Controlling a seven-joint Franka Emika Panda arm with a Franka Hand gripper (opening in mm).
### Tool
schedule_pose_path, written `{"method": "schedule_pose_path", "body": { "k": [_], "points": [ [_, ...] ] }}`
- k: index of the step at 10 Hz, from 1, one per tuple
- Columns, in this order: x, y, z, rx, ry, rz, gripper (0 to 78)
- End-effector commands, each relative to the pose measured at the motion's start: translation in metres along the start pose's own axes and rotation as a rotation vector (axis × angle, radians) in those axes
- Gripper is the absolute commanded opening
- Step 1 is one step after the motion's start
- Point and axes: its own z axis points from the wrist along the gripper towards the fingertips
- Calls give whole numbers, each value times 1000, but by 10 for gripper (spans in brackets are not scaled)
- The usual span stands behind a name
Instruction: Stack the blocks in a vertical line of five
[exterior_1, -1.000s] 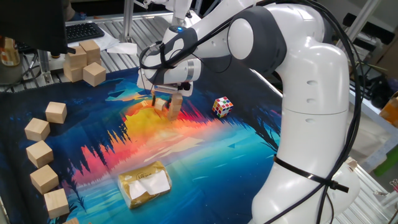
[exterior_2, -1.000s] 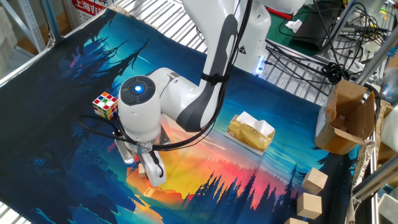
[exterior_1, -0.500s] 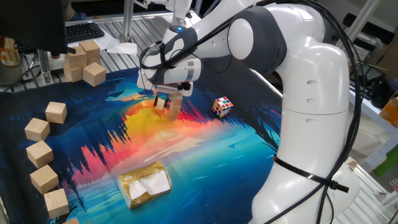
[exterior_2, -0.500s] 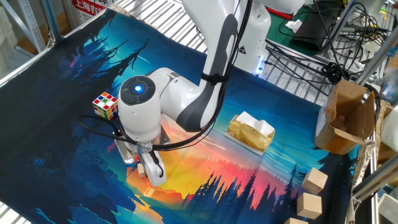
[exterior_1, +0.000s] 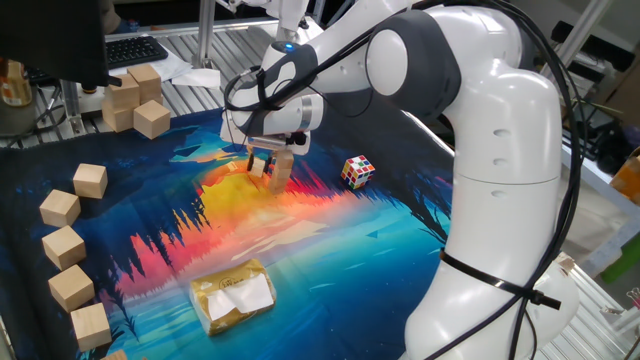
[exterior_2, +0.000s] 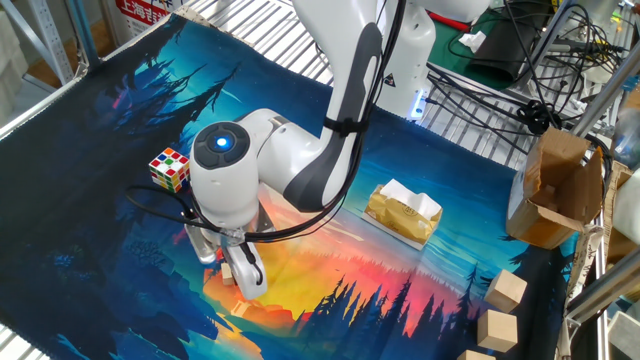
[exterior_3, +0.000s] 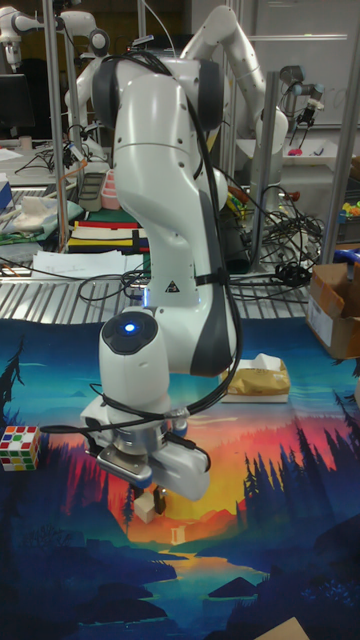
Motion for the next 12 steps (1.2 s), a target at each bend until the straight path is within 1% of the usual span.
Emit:
{"method": "schedule_pose_path", "body": {
  "k": [1, 2, 4, 8, 10, 12],
  "points": [
    [13, 23, -58, 36, -16, -125, 11],
    [13, 23, -62, 36, -17, -155, 11],
    [12, 24, -67, 38, -18, -184, 11],
    [8, 23, -95, 39, -8, -205, 11],
    [10, 21, -103, 40, -7, -223, 11],
    [15, 15, -115, 40, -5, -259, 11]
  ]
}}
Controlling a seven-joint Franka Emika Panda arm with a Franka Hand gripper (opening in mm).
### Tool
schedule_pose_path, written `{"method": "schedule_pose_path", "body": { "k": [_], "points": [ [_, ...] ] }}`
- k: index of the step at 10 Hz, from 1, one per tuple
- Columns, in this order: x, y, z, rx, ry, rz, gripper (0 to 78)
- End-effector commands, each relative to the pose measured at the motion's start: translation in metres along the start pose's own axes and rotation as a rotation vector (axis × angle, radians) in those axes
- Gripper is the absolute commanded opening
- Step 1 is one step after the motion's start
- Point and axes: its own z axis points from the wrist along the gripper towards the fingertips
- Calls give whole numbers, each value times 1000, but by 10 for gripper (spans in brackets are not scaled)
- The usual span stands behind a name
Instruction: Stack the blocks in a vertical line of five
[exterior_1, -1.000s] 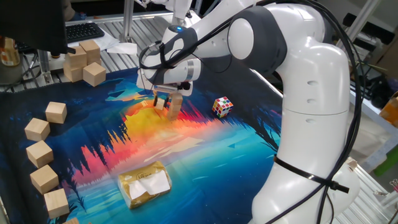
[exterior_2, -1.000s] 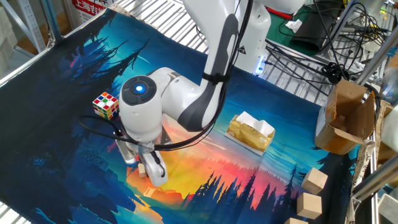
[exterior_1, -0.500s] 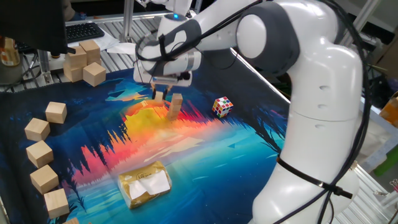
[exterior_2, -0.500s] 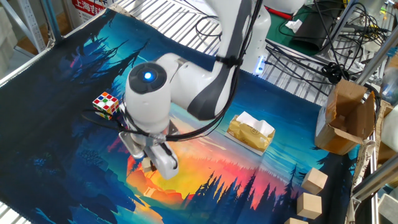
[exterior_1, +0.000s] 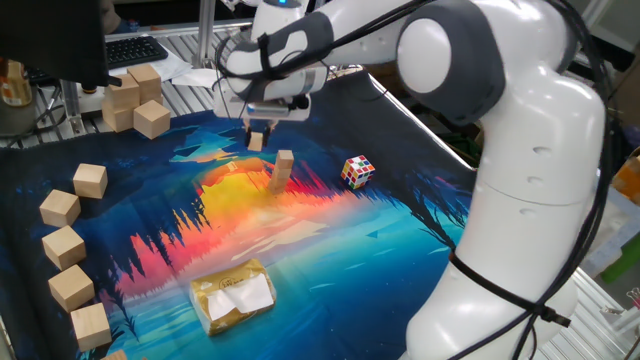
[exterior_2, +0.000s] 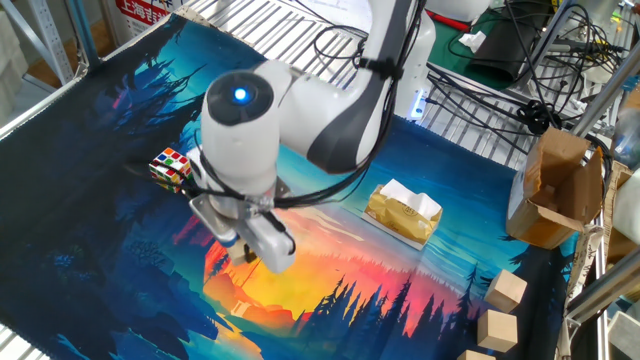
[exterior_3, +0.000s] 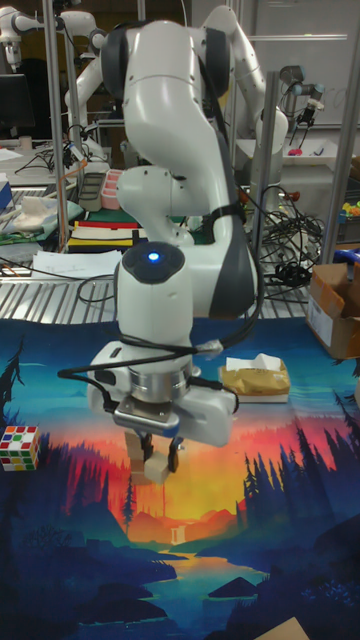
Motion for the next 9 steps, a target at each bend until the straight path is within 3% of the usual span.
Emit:
{"method": "schedule_pose_path", "body": {
  "k": [1, 4, 9],
  "points": [
    [10, -9, -24, 3, 6, -60, 11],
    [18, -21, -45, 6, 24, -101, 11],
    [34, -37, -52, 8, 23, -124, 11]
  ]
}}
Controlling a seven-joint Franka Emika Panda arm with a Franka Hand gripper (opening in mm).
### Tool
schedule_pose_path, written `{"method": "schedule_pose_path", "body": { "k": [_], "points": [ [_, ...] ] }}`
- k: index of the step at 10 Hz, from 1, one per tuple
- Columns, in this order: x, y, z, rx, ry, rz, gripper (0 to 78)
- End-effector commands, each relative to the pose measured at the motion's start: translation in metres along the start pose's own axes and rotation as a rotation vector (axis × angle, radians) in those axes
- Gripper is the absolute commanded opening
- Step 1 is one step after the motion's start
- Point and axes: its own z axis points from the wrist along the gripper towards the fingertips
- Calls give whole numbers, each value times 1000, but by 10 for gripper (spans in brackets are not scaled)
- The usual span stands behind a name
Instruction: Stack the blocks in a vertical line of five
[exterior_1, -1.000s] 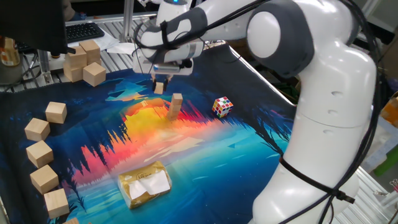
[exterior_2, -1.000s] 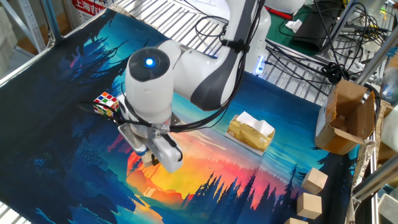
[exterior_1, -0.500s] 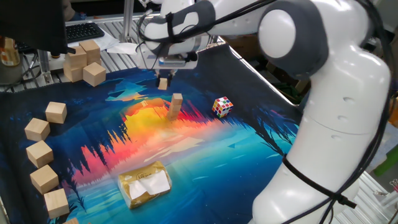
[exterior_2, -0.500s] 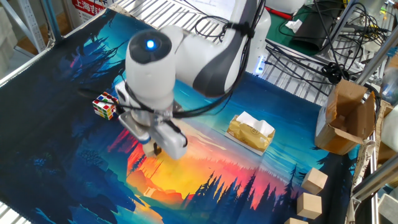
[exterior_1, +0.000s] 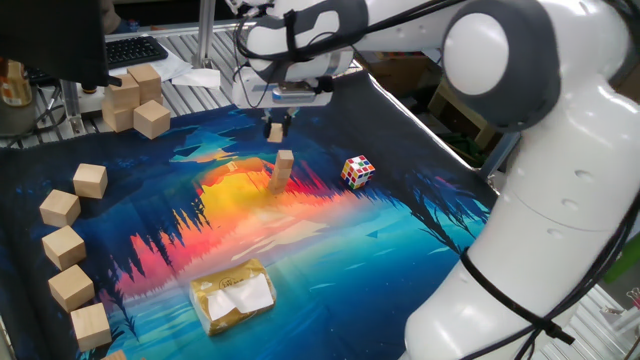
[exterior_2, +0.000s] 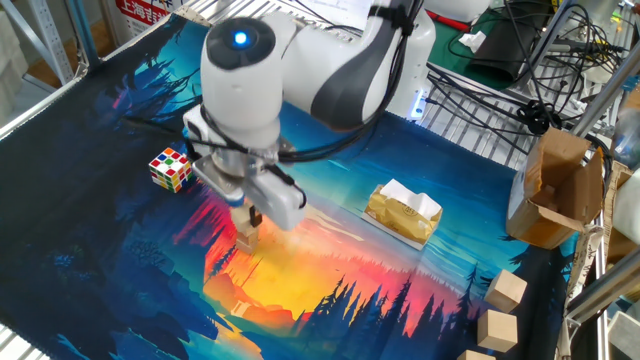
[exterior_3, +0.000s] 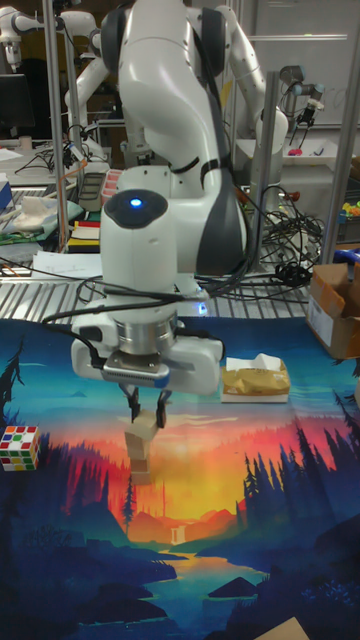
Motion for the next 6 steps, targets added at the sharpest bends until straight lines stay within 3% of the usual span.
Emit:
{"method": "schedule_pose_path", "body": {
  "k": [1, 6],
  "points": [
    [15, -15, -2, 2, -2, -30, 11],
    [28, -28, 15, -4, -11, -43, 11]
  ]
}}
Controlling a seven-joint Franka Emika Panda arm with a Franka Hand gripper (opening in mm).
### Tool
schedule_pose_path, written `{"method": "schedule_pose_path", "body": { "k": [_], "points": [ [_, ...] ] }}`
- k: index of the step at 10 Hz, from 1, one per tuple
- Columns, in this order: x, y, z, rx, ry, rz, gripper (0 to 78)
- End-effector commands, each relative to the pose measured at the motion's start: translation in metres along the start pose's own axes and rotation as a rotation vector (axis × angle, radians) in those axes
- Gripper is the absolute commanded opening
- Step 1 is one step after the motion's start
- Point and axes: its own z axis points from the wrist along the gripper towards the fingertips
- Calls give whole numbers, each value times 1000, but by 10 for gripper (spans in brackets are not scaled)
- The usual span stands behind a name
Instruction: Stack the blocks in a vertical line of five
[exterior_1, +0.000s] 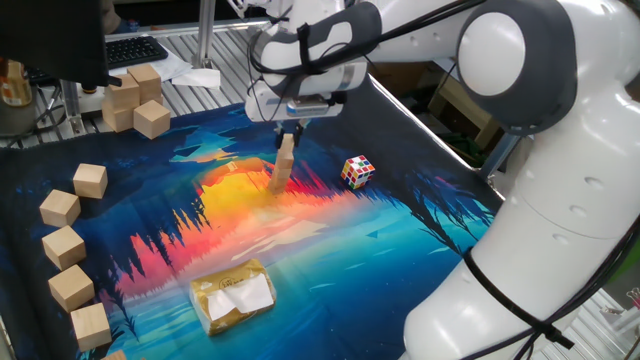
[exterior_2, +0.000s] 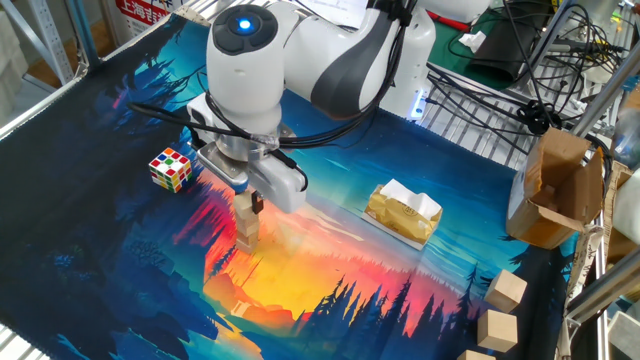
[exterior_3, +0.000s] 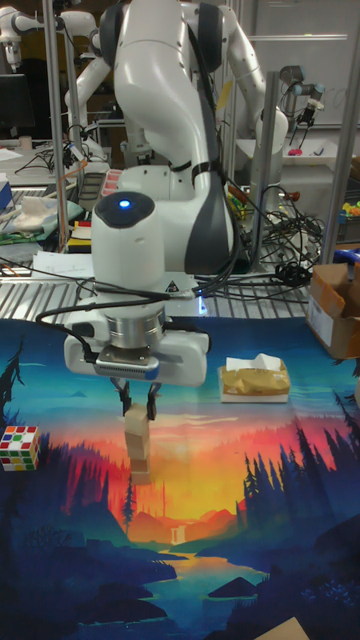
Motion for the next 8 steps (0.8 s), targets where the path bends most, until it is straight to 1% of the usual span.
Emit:
{"method": "schedule_pose_path", "body": {
  "k": [1, 4, 8],
  "points": [
    [5, -6, 5, -8, -4, -6, 11],
    [6, -7, 7, -19, -1, -8, 11],
    [6, -7, 7, -15, 7, 14, 11]
  ]
}}
